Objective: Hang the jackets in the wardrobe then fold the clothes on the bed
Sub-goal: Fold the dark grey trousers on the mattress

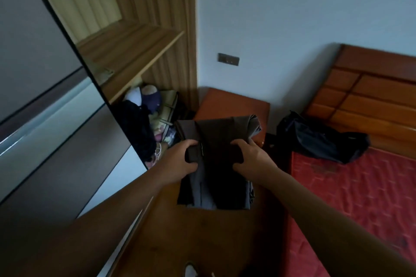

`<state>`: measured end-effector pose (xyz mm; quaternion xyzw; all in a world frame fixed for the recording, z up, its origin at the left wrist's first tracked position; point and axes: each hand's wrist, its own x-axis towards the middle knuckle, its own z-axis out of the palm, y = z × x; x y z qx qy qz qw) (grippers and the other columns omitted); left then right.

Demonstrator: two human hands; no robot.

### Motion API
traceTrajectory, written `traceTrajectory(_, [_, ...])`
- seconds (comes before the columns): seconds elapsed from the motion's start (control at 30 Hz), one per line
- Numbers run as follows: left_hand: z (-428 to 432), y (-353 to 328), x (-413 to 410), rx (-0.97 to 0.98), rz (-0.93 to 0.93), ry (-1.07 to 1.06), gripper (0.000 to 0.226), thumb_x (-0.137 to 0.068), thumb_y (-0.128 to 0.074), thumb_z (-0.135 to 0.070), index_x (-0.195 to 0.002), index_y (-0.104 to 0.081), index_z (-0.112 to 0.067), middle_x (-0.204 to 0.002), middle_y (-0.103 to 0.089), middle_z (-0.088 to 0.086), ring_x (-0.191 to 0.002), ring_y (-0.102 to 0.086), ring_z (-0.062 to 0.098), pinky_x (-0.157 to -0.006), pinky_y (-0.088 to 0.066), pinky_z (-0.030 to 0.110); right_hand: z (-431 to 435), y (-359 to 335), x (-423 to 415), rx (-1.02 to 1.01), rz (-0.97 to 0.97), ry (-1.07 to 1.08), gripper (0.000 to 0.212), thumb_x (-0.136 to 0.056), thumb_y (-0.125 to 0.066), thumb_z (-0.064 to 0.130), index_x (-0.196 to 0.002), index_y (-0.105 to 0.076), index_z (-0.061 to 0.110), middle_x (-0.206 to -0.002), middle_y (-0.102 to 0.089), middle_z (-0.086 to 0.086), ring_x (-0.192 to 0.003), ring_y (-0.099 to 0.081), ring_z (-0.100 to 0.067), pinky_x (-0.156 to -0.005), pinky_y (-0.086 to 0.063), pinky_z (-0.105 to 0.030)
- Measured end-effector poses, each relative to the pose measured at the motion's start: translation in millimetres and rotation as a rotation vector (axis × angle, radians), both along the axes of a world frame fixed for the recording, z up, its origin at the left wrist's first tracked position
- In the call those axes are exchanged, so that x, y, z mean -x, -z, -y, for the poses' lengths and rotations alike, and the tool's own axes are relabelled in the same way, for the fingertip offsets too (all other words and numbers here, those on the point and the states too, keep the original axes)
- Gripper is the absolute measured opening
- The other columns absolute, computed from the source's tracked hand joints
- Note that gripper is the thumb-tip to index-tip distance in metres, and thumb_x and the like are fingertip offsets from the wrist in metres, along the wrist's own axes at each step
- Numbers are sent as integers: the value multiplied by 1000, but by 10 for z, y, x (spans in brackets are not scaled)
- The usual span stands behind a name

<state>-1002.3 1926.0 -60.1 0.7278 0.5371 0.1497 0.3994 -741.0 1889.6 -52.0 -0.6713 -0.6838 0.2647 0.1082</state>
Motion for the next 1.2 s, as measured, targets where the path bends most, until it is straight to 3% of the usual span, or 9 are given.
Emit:
traceTrajectory(0.17, [-529, -12, 240, 18, 54, -146, 63, -83, -71, -19, -138, -46, -36, -109, -63, -15, -84, -63, -8, -63, -49, 11, -924, -34, 177, -32, 31, -137, 67, -77, -68, 35, -139, -43, 31, -134, -45, -4, -108, -59, -30, -79, -44, -29])
traceTrajectory(0.3, [-1073, -57, 344, -5, 71, -294, 60, -84, -71, -17, -136, -48, -36, -105, -62, -21, -88, -63, -7, -77, -57, 24, -1810, -50, 295, -82, 0, -270, 67, -76, -67, 34, -138, -43, 31, -135, -45, -3, -106, -59, -28, -79, -43, -29])
traceTrajectory(0.4, [-1585, -121, 323, -27, 76, -405, 60, -84, -72, -16, -135, -49, -37, -104, -60, -25, -90, -60, -11, -75, -52, 16, -2581, -62, 323, -98, -42, -367, 65, -80, -68, 31, -139, -41, 35, -133, -42, 1, -100, -54, -19, -74, -43, -23])
traceTrajectory(0.53, [-2139, -271, 209, -40, 91, -539, 60, -85, -72, -13, -137, -48, -32, -114, -62, -14, -104, -63, 6, -89, -55, 28, -3513, -174, 336, -67, -80, -479, 66, -83, -69, 27, -140, -39, 40, -121, -37, 10, -90, -49, -10, -61, -37, -13])
traceTrajectory(0.63, [-2457, -364, 156, -67, 91, -660, 63, -83, -72, -11, -139, -48, -28, -117, -61, -5, -102, -62, 7, -89, -56, 30, -4129, -296, 427, -60, -68, -585, 67, -83, -69, 28, -140, -37, 40, -116, -40, 7, -84, -51, -11, -59, -38, -17])
traceTrajectory(0.73, [-2677, -411, 224, -98, 107, -779, 65, -85, -72, -14, -141, -46, -30, -120, -59, -8, -95, -61, -2, -77, -53, 17, -4671, -415, 685, -36, -47, -660, 67, -83, -70, 27, -141, -38, 38, -125, -47, -1, -96, -53, -19, -73, -46, -29])
traceTrajectory(0.87, [-2934, -421, 473, -139, 76, -922, 67, -85, -71, -13, -144, -44, -30, -123, -58, -5, -94, -59, -3, -80, -55, 19, -5173, -423, 1185, 1, -67, -791, 66, -85, -70, 25, -142, -40, 33, -129, -47, -4, -102, -60, -25, -80, -57, -40])
traceTrajectory(1.07, [-3428, -317, 995, -151, 105, -1080, 68, -85, -68, -9, -145, -42, -30, -128, -58, 1, -105, -61, 12, -82, -55, 22, -5882, -306, 1895, 40, -146, -863, 64, -85, -70, 22, -140, -41, 36, -116, -51, 3, -86, -57, -9, -64, -49, -24])
traceTrajectory(1.2, [-3815, -315, 1215, -123, 152, -1149, 64, -89, -65, -7, -145, -42, -29, -132, -56, 5, -111, -61, 19, -92, -57, 40, -6316, -281, 2215, 35, -162, -883, 63, -83, -70, 24, -138, -42, 38, -102, -45, 14, -78, -53, -2, -56, -44, -17])
